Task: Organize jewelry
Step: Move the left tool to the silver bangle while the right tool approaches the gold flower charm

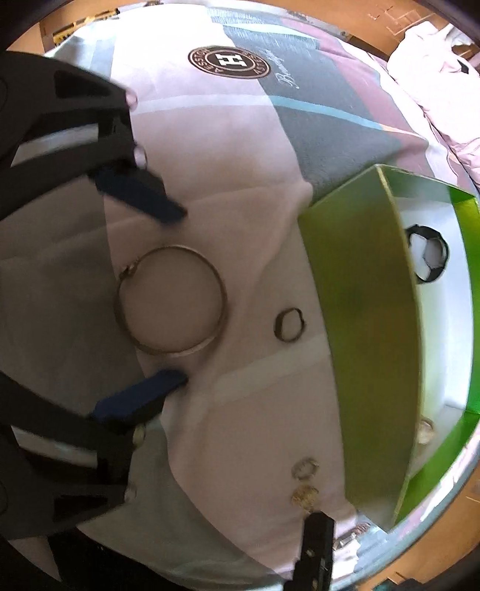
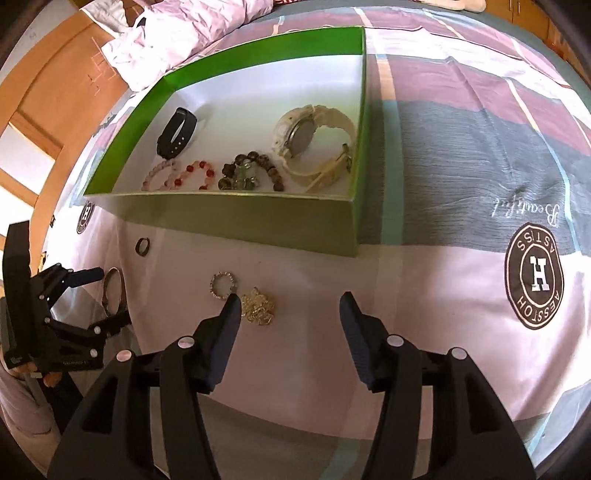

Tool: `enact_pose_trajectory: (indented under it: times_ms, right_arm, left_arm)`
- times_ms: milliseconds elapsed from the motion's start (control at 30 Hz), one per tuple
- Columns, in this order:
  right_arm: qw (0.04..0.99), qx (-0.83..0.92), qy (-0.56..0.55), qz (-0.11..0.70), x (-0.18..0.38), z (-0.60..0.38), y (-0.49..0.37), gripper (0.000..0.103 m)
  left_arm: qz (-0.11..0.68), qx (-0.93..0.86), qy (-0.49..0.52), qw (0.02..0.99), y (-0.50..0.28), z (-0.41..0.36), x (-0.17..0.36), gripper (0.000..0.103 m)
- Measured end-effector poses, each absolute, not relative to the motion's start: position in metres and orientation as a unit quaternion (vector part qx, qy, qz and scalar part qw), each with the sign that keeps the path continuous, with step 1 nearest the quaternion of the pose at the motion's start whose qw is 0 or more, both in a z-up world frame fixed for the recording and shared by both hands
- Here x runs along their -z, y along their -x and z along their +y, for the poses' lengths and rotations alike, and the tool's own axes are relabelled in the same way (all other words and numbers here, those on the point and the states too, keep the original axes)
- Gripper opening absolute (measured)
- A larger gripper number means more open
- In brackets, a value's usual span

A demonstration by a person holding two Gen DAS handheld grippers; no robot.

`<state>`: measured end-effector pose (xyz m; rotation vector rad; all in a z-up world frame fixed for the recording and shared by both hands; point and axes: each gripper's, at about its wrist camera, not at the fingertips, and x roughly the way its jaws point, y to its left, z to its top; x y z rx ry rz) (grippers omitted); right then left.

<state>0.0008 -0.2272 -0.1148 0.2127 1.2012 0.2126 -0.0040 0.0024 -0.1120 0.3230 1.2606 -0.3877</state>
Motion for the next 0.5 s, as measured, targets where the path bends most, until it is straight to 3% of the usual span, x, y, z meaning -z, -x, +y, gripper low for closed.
enact_pose_trajectory:
  times_ms: [33, 500]
  right_arm:
    - [0.815, -0.099, -0.100, 0.562, 0.115, -0.227, -0.001, 0.056]
    - [0.822, -0.076, -0.115, 0.553, 0.114, -0.232, -0.002, 0.056]
  left_arm:
    - [0.580, 0.180, -0.143, 0.782, 0.004, 0.004, 0.110, 0.060]
    - [0.510, 0.191, -0.114, 0.831, -0.013, 0.000, 0.080, 0.060]
